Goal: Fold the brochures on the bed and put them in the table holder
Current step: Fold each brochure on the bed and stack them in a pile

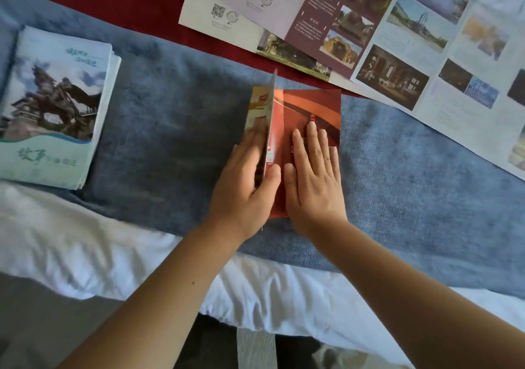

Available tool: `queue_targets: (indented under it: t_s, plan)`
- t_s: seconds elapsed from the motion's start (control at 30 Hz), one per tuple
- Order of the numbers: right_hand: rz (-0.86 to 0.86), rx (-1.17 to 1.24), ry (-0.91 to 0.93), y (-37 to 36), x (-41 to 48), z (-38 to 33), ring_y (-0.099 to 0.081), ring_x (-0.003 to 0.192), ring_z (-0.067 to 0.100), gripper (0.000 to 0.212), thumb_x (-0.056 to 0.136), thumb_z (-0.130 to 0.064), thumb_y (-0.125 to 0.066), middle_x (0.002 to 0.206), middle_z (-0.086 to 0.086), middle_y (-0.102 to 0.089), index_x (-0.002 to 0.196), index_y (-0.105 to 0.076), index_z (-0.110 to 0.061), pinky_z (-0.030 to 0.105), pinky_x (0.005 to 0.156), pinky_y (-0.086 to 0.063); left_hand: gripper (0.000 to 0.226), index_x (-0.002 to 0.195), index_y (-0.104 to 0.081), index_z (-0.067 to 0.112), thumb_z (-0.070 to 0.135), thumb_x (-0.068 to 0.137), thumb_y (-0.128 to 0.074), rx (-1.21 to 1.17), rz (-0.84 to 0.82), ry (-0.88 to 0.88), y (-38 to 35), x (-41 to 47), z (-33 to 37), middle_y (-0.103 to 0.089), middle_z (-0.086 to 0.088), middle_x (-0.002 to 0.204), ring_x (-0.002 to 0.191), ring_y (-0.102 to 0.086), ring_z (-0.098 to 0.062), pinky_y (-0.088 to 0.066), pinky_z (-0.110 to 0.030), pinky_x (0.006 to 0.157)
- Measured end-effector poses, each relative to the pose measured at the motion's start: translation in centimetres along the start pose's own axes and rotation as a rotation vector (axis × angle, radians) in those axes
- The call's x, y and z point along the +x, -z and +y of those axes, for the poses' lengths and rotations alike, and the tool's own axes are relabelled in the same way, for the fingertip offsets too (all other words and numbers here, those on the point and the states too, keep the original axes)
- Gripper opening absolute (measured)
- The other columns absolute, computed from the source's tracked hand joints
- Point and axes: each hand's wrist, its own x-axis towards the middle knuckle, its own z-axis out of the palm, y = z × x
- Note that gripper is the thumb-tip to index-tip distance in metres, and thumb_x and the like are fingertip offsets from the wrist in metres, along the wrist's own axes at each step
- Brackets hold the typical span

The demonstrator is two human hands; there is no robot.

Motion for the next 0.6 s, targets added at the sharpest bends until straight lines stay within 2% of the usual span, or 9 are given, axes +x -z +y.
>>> queue_targets:
  t_s: [0.1, 0.2, 0.27, 0.4, 0.47, 0.53, 0.57, 0.6]
  plan:
    - [-0.009, -0.003, 0.015, 0.5, 0.1, 0.8, -0.003, 0.159, 0.023, 0.059, 0.108, -0.037, -0.025, 0.171, 0.008, -0.011, 0.163, -0.025, -0.015, 0.041, 0.129, -0.001, 0.043, 0.145, -0.055, 0.013, 0.004, 0.103, -0.054, -0.137, 0.037, -0.004, 0.6, -0.3, 1.1, -0.064, 0.003, 0.138, 0.13, -0.059, -0.012, -0.047, -0.042, 0.11]
    - [-0.011, -0.006, 0.025, 0.9, 0.2, 1.0, -0.004, 0.159, 0.023, 0.059, 0.108, -0.037, -0.024, 0.171, 0.008, -0.012, 0.163, -0.024, -0.015, 0.042, 0.129, -0.002, 0.04, 0.137, -0.061, 0.018, 0.002, 0.1, -0.058, -0.256, 0.071, 0.117, 1.7, -0.4, 0.4, -0.071, 0.006, 0.125, 0.118, -0.067, -0.014, -0.053, -0.046, 0.104]
    - [-0.008, 0.009, 0.035, 1.2, 0.2, 0.5, -0.004, 0.159, 0.024, 0.059, 0.108, -0.037, -0.025, 0.171, 0.009, -0.013, 0.162, -0.024, -0.014, 0.043, 0.129, -0.002, 0.044, 0.137, -0.059, 0.02, 0.0, 0.098, -0.06, -0.312, 0.094, 0.163, 2.4, -0.6, -0.3, -0.071, 0.004, 0.126, 0.119, -0.067, -0.015, -0.052, -0.048, 0.105]
    - [0.004, 0.026, 0.025, 1.3, 0.0, -1.1, 0.001, 0.159, 0.029, 0.062, 0.107, -0.041, -0.027, 0.171, 0.012, -0.008, 0.163, -0.022, -0.012, 0.043, 0.128, 0.002, 0.059, 0.15, -0.042, 0.027, -0.004, 0.101, -0.056, -0.479, 0.145, 0.293, 3.9, -1.0, -1.4, -0.068, 0.001, 0.133, 0.122, -0.065, -0.013, -0.054, -0.039, 0.104]
    - [-0.018, 0.029, 0.015, 1.1, -0.1, -1.8, 0.003, 0.159, 0.029, 0.064, 0.107, -0.042, -0.026, 0.171, 0.013, -0.006, 0.163, -0.021, -0.011, 0.041, 0.128, 0.005, 0.065, 0.156, -0.034, 0.03, -0.002, 0.103, -0.053, -0.328, 0.152, 0.268, 4.7, -1.2, -2.3, -0.062, 0.003, 0.142, 0.128, -0.06, -0.009, -0.051, -0.036, 0.107]
    - [-0.052, 0.024, 0.023, 0.7, -0.1, -2.3, 0.002, 0.159, 0.028, 0.065, 0.107, -0.043, -0.025, 0.171, 0.012, -0.006, 0.163, -0.02, -0.011, 0.039, 0.127, 0.008, 0.068, 0.16, -0.03, 0.022, -0.001, 0.1, -0.053, 0.049, 0.202, 0.132, 5.3, -1.4, -3.3, -0.051, 0.002, 0.151, 0.135, -0.05, -0.005, -0.042, -0.026, 0.114]
    - [-0.07, 0.013, 0.029, 0.5, 0.0, -2.5, 0.002, 0.159, 0.028, 0.064, 0.107, -0.044, -0.025, 0.172, 0.012, -0.005, 0.163, -0.02, -0.013, 0.04, 0.127, 0.008, 0.068, 0.16, -0.031, 0.017, -0.001, 0.099, -0.054, 0.248, 0.238, 0.053, 5.2, -1.5, -3.7, -0.047, -0.001, 0.152, 0.137, -0.048, -0.009, -0.04, -0.025, 0.114]
    - [-0.084, -0.005, 0.032, 0.3, 0.0, -2.6, 0.003, 0.159, 0.028, 0.063, 0.107, -0.044, -0.025, 0.172, 0.011, -0.003, 0.163, -0.02, -0.014, 0.04, 0.127, 0.008, 0.067, 0.16, -0.033, 0.015, 0.002, 0.098, -0.055, 0.44, 0.261, -0.009, 5.0, -1.6, -4.0, -0.044, -0.007, 0.154, 0.139, -0.045, -0.017, -0.04, -0.032, 0.114]
